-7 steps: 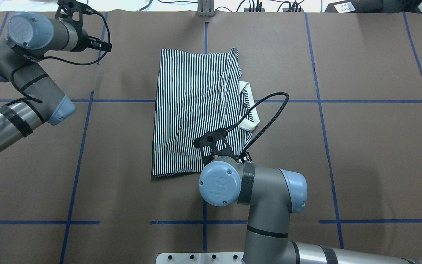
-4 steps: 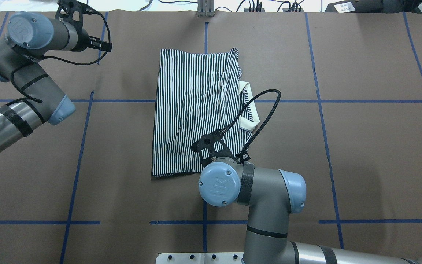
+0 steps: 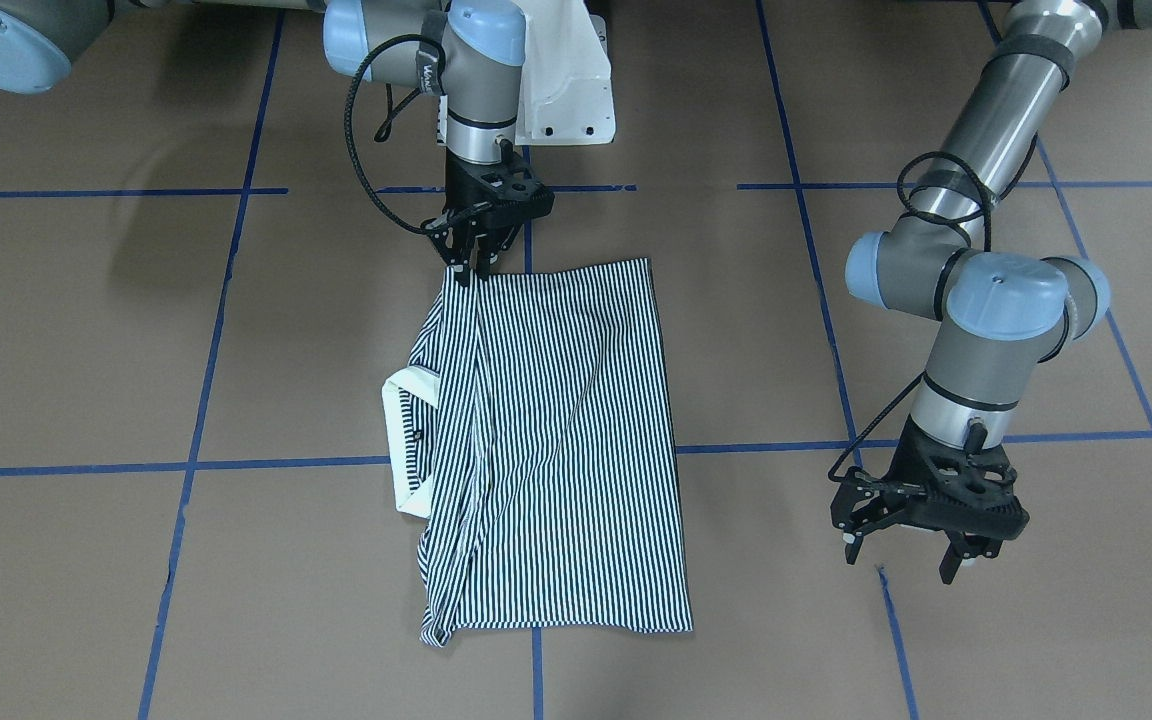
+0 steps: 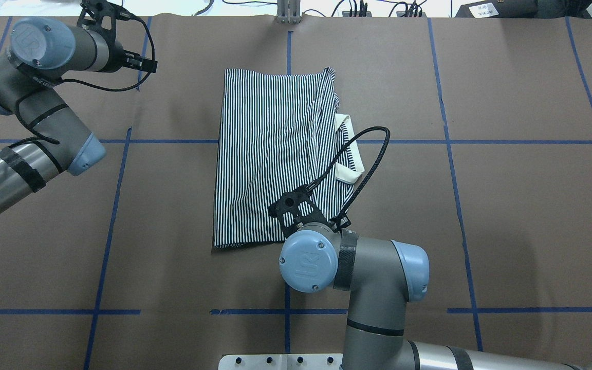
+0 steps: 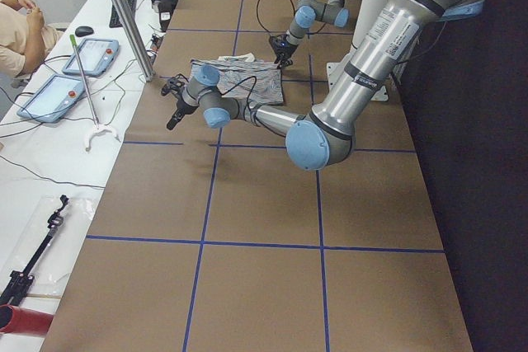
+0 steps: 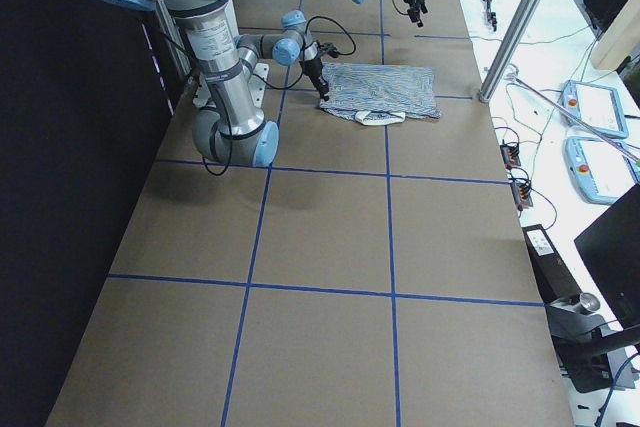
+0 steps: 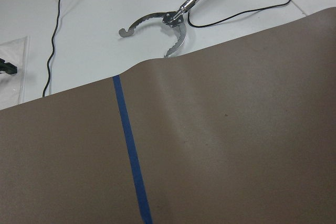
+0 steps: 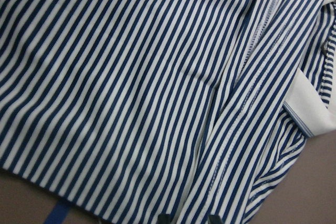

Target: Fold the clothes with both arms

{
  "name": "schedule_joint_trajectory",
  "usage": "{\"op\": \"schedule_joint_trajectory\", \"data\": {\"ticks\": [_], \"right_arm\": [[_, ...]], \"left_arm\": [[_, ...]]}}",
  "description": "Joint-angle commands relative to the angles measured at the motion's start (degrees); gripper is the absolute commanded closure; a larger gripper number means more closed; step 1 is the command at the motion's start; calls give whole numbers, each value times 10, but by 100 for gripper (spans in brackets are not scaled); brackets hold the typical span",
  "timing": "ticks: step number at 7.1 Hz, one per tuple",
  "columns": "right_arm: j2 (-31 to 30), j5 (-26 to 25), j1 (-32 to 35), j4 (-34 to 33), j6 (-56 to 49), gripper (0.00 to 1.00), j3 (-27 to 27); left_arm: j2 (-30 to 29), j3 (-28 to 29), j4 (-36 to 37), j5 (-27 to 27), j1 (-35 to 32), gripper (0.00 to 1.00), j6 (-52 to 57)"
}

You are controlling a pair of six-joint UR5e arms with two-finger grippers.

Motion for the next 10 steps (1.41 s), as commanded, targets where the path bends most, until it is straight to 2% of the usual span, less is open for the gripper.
{"op": "schedule_joint_trajectory", "data": {"ticks": [1, 6, 7, 8, 10], "right_arm": [[-4, -1, -3, 0, -1, 64, 0], [-8, -2, -10, 2, 1, 63, 0], [-9, -2, -10, 1, 2, 79, 0], [-9, -11, -9, 0, 2, 100, 1], [-21, -18, 15, 0, -1, 100, 19]], "left_arm": [[0, 0, 0, 0, 0, 0, 0], [-1, 0, 0, 0, 0, 0, 0], [0, 0, 0, 0, 0, 0, 0], [-1, 0, 0, 0, 0, 0, 0], [0, 0, 0, 0, 0, 0, 0]]}}
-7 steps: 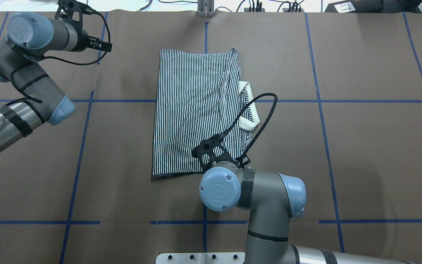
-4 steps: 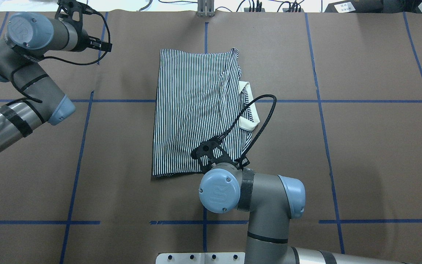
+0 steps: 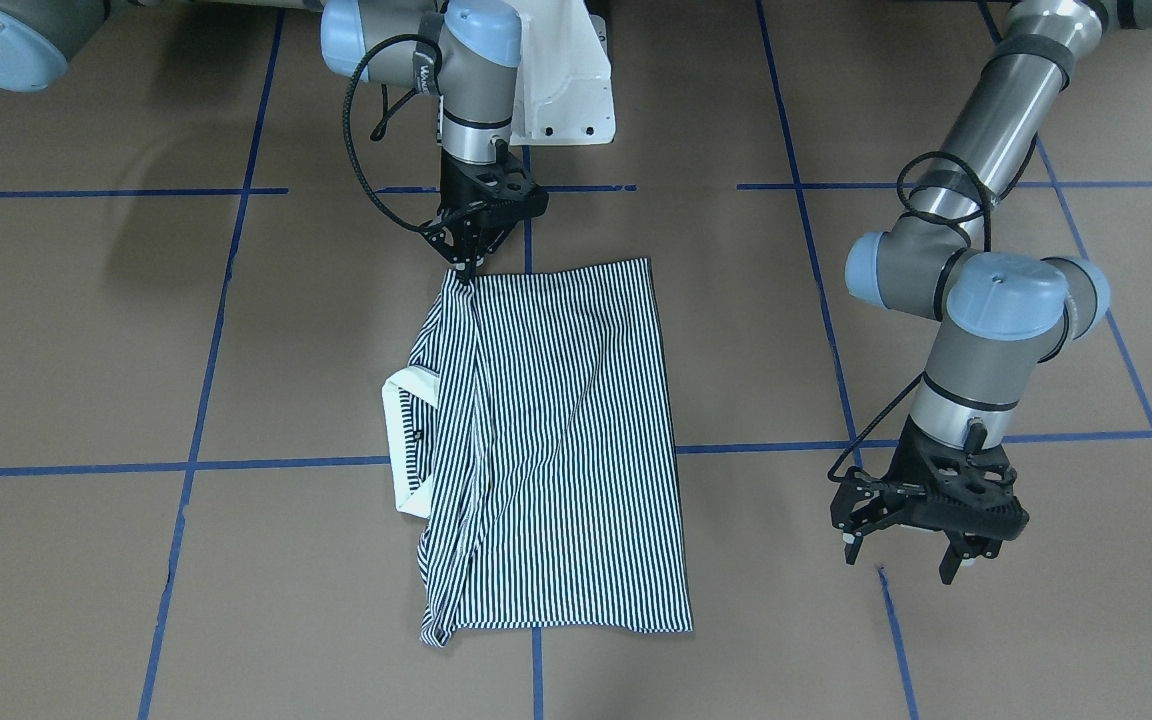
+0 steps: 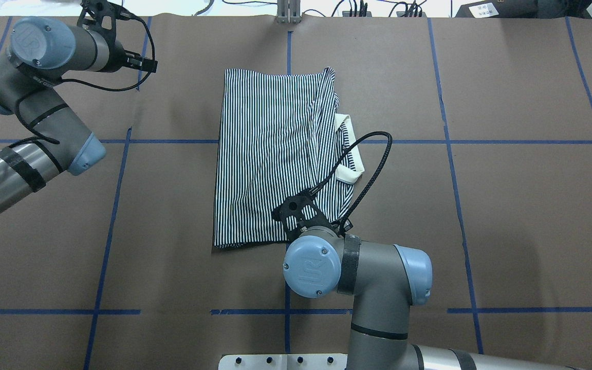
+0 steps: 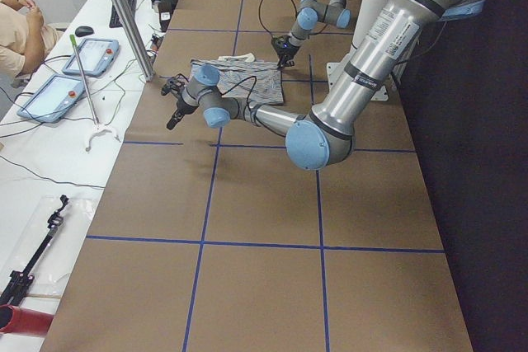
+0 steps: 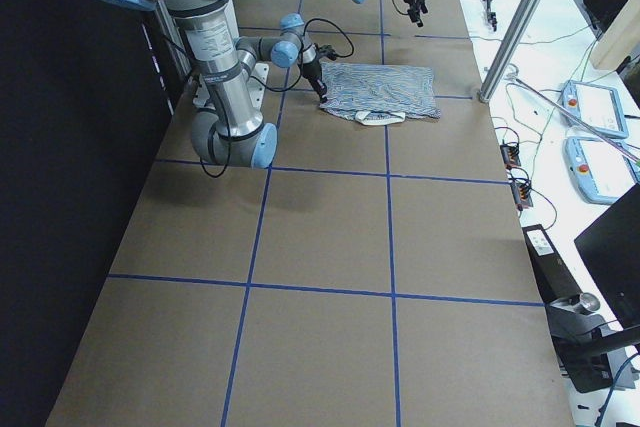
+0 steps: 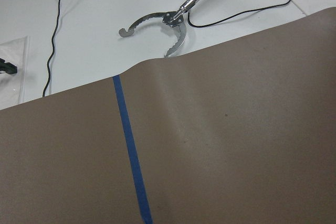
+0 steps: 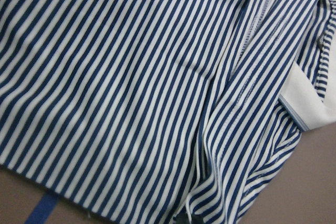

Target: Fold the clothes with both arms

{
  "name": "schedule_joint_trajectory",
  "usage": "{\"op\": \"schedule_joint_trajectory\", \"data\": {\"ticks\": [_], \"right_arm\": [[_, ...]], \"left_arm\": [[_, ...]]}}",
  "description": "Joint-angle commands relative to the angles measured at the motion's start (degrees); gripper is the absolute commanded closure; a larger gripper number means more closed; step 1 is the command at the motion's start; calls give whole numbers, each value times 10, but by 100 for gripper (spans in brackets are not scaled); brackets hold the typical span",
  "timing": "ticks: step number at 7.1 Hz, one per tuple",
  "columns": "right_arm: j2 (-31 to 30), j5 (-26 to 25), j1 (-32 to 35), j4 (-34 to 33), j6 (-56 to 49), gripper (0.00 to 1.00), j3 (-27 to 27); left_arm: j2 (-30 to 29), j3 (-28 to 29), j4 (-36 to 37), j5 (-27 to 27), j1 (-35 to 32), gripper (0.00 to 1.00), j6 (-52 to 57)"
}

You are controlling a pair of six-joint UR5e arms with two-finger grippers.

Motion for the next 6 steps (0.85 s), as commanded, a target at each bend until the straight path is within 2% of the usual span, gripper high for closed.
{"op": "schedule_joint_trajectory", "data": {"ticks": [1, 3, 4, 5, 6], "right_arm": [[-35, -2, 18, 1, -1, 100, 43], [-113, -6, 10, 8, 15, 100, 96], [-122, -18, -18, 8, 70, 88, 97], [-125, -25, -33, 8, 116, 60, 98], [-123, -26, -34, 8, 121, 1, 102]], "left_arm": [[-1, 0, 0, 0, 0, 0, 0], [0, 0, 0, 0, 8, 0, -23], [0, 0, 0, 0, 8, 0, -23], [0, 0, 0, 0, 9, 0, -23], [0, 0, 0, 0, 9, 0, -23]]}}
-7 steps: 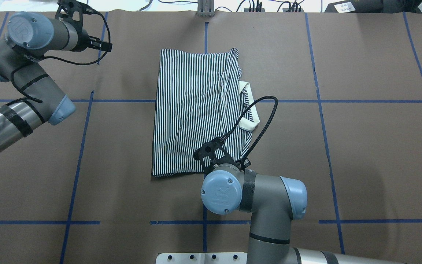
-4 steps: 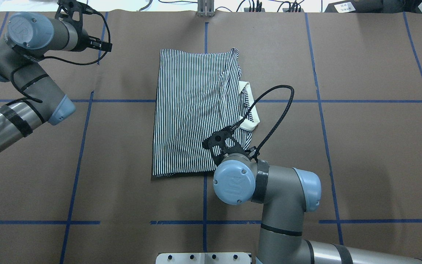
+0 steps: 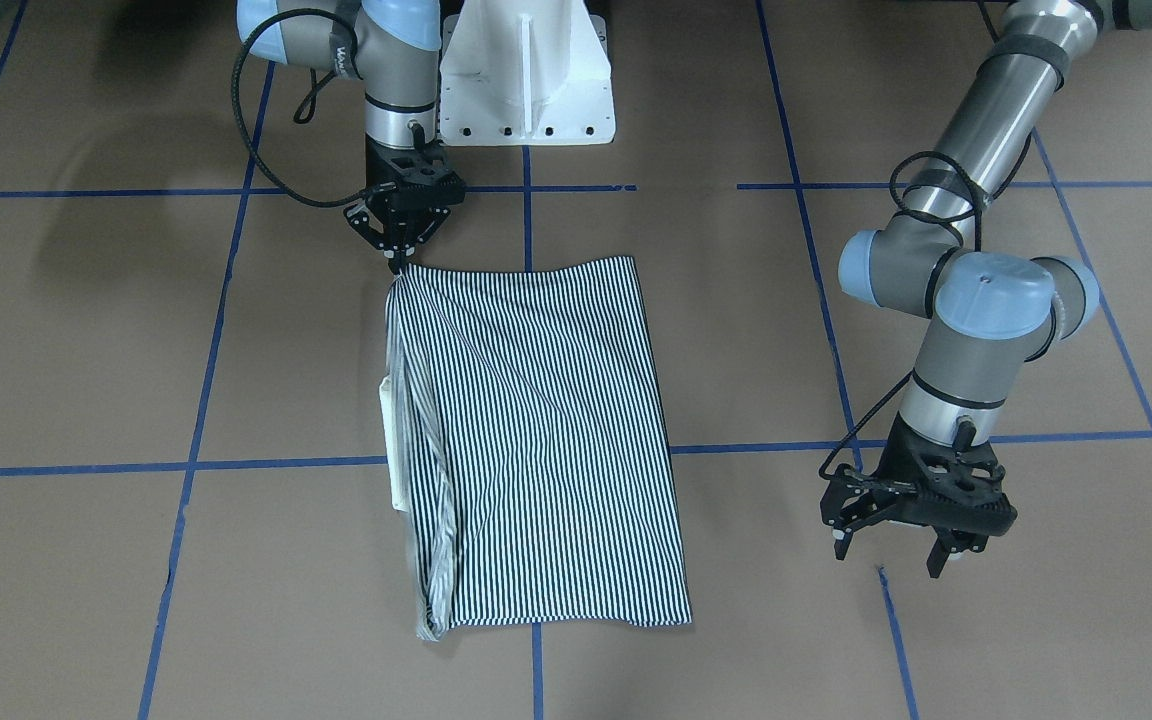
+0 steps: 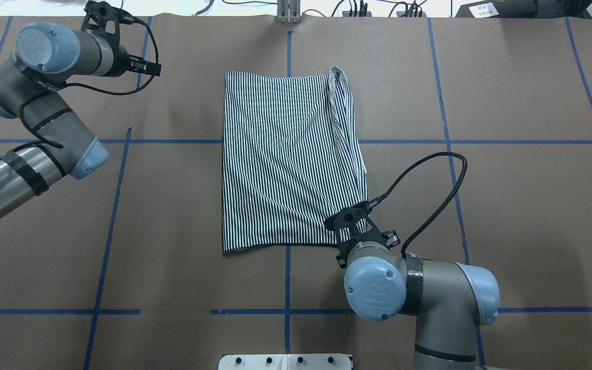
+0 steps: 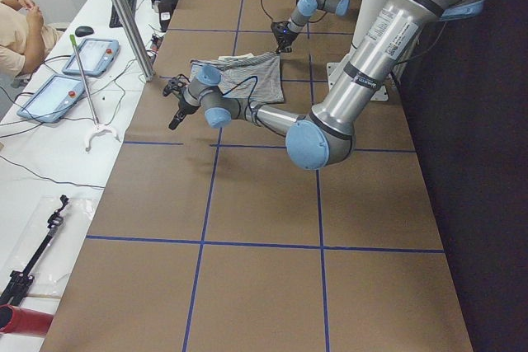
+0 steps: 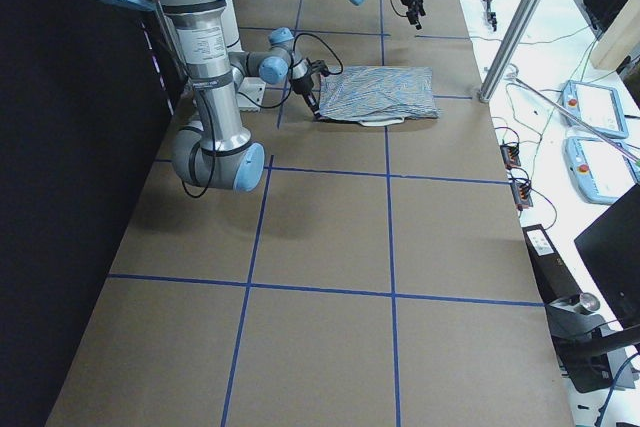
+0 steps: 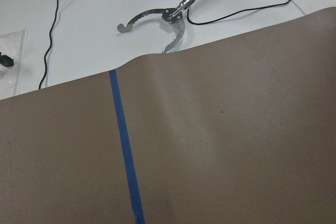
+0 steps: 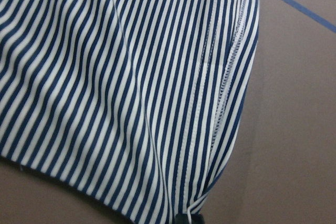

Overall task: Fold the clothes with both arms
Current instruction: 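Move both grippers to the shirt's edge nearest the robot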

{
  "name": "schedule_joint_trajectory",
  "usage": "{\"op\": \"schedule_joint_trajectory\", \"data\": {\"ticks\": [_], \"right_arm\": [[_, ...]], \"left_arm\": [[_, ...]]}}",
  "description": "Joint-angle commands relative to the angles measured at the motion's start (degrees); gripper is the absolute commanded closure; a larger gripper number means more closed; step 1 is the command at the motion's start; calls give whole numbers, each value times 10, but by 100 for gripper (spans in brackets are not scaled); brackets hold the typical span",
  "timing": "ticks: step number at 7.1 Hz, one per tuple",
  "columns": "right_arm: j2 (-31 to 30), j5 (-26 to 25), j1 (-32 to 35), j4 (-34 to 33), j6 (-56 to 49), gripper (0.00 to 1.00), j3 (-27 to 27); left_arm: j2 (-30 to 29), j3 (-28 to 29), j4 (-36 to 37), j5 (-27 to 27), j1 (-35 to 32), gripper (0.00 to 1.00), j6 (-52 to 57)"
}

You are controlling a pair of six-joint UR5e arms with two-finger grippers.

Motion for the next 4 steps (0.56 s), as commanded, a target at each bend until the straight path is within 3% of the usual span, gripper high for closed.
{"op": "schedule_joint_trajectory", "data": {"ticks": [1, 3, 4], "right_arm": [[-3, 0, -6, 0, 22, 0, 24], [-12, 30, 24, 41, 25, 0, 64], [-56, 59, 32, 163, 46, 0, 67]], "left_arm": [[0, 0, 0, 0, 1, 0, -1], [2, -24, 3, -2, 3, 0, -14], [12, -51, 9, -36, 18, 0, -69]]}}
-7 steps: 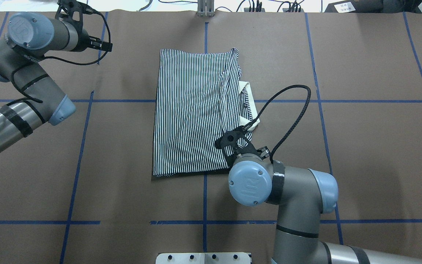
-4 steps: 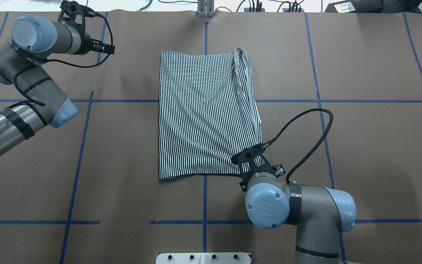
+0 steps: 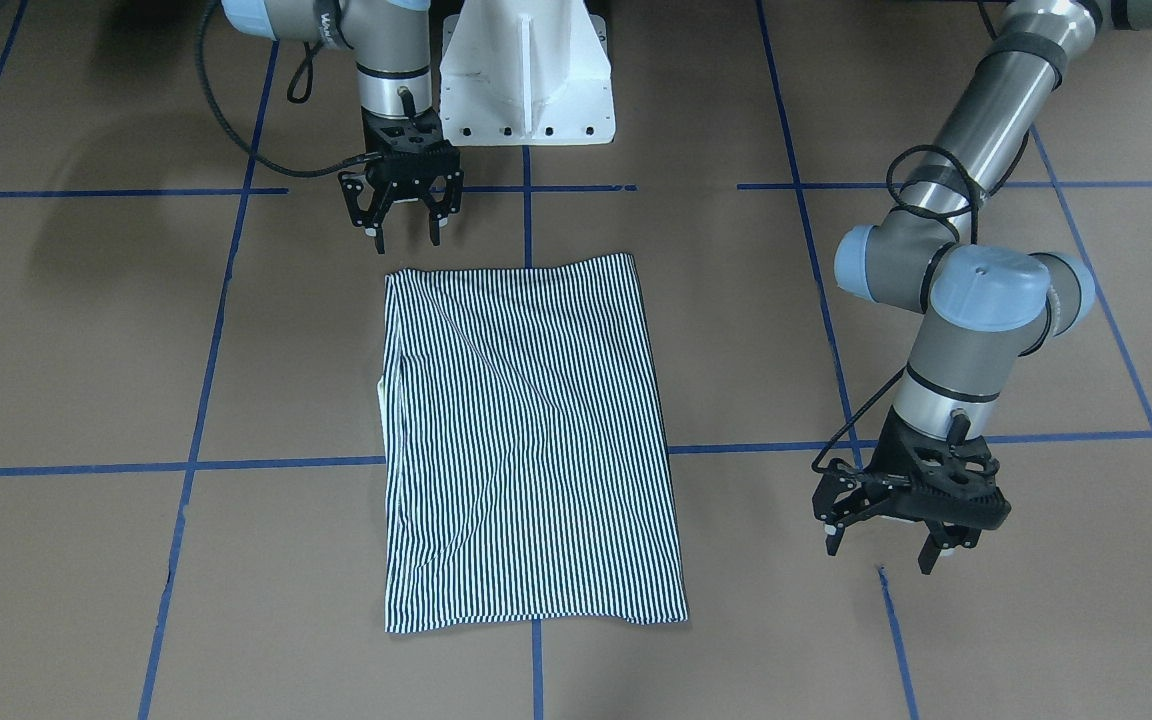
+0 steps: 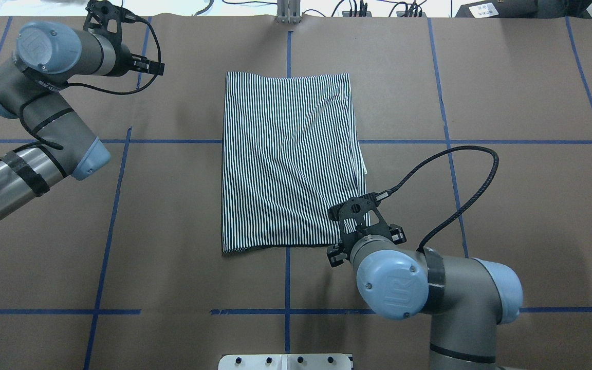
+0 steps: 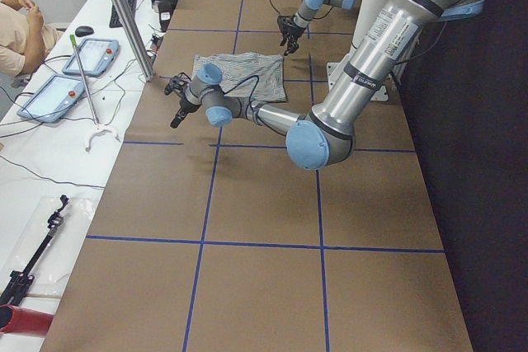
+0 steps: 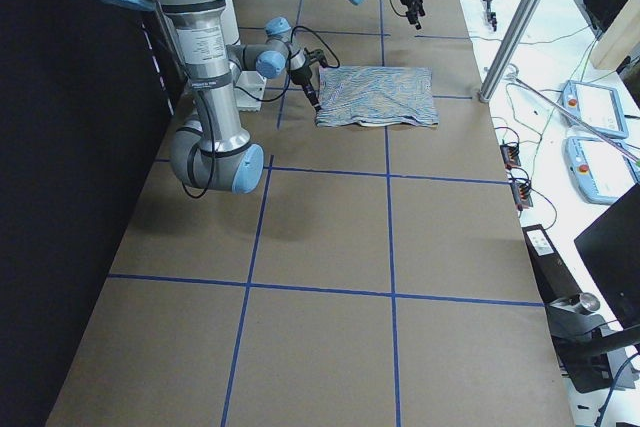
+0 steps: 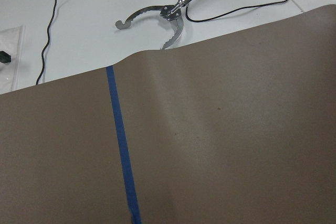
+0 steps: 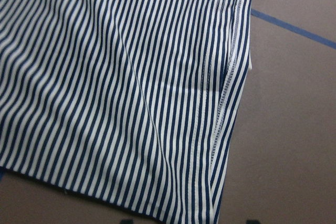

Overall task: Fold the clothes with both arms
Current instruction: 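Move both grippers to the shirt's edge nearest the robot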

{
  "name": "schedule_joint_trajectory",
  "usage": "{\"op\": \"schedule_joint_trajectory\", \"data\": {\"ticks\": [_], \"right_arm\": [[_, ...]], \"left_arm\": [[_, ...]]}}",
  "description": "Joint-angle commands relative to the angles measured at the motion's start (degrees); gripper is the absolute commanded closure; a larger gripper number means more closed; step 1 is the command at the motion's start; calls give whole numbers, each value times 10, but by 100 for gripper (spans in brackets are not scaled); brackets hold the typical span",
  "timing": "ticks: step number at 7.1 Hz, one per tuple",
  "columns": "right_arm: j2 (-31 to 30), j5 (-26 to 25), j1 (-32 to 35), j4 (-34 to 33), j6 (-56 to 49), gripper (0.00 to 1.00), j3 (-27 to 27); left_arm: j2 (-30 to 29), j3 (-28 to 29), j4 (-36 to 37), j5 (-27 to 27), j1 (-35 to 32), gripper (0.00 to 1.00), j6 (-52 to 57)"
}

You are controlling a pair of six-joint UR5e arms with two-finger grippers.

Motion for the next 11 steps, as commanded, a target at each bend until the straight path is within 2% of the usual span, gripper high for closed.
{"op": "schedule_joint_trajectory", "data": {"ticks": [1, 2, 3, 4, 5, 6, 7, 9, 11], "right_arm": [[-101, 38, 14, 244, 61, 0, 11], [-135, 38, 14, 325, 140, 0, 11], [-133, 33, 16, 330, 226, 0, 12], [-130, 32, 29, 326, 281, 2, 11], [-129, 32, 46, 323, 316, 4, 6], [-122, 32, 62, 290, 349, 7, 5], [-103, 32, 71, 256, 380, 11, 5], [-92, 32, 71, 236, 384, 10, 4], [-92, 32, 71, 235, 384, 10, 0]], "left_arm": [[28, -77, 6, -54, 20, 0, -122], [71, -161, 10, -52, 69, 0, -195], [113, -243, 15, -38, 114, 0, -271], [153, -301, 19, 2, 175, 0, -332], [160, -310, 25, 57, 229, 0, -401], [160, -310, 42, 96, 270, 17, -487], [158, -310, 69, 119, 299, 42, -542], [140, -309, 125, 120, 323, 42, -545], [133, -309, 129, 120, 331, 43, -545]]}}
